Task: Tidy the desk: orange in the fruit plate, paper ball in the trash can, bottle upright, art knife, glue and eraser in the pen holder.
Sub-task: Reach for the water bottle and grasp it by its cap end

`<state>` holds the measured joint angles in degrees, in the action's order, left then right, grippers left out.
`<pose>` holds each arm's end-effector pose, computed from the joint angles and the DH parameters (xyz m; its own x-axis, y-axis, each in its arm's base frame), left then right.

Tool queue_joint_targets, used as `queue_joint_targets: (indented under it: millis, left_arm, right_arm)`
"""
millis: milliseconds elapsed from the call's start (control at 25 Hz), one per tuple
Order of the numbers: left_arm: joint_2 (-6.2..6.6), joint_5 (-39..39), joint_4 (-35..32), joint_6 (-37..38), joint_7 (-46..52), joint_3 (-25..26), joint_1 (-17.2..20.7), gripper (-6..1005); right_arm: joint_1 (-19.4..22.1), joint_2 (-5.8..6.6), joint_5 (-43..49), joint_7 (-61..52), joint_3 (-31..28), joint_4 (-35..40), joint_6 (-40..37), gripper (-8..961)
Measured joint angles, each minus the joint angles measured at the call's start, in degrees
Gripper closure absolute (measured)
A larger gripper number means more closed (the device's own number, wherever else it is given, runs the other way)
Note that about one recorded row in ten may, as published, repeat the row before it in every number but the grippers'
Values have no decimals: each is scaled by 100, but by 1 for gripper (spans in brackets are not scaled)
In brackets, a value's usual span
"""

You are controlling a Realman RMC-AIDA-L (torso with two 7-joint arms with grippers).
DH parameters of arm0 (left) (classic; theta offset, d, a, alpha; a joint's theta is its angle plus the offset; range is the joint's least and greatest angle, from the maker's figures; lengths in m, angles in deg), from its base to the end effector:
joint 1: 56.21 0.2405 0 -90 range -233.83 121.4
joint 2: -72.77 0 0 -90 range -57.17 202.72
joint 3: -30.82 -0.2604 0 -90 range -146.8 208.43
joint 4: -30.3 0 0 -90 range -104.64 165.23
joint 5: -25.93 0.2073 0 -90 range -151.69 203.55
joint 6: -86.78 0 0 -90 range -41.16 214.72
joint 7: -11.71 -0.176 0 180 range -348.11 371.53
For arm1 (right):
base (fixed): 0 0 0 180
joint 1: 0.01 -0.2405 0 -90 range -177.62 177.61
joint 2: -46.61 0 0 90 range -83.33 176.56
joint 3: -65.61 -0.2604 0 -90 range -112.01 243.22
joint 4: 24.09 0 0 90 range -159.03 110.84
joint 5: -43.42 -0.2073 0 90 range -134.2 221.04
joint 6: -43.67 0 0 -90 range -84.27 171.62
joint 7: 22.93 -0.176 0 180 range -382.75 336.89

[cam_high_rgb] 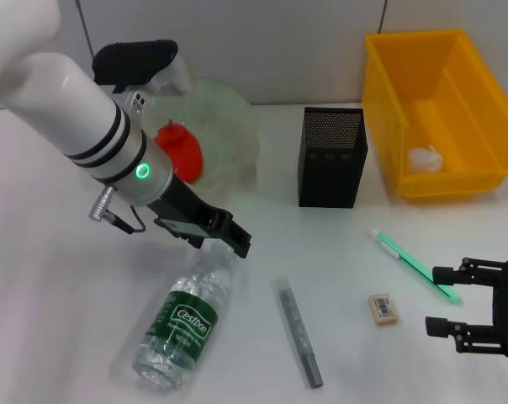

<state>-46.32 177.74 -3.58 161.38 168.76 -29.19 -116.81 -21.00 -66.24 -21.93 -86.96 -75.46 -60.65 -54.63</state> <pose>-0.1754 0.4237 -0.0822 0.4512 0.8903 -0.0616 0.8169 -0.4397 -0.3733 0.3097 0.2843 0.0100 0.8686 -0.2135 -0.4470 -0.3322 -0.9205 -0.2059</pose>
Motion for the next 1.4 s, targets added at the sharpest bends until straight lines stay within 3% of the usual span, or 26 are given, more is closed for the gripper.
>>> queue_joint_targets:
  millis: [280,1400]
  left_arm:
    - [0,-344,53,-132,-13,-323,30,205]
    - [-4,-415,184,-309,-27,-473,50,210]
  right_arm:
    - [2,0,-1,13,0,0,9,227]
    - [25,0,-4,31,0,0,-3,228]
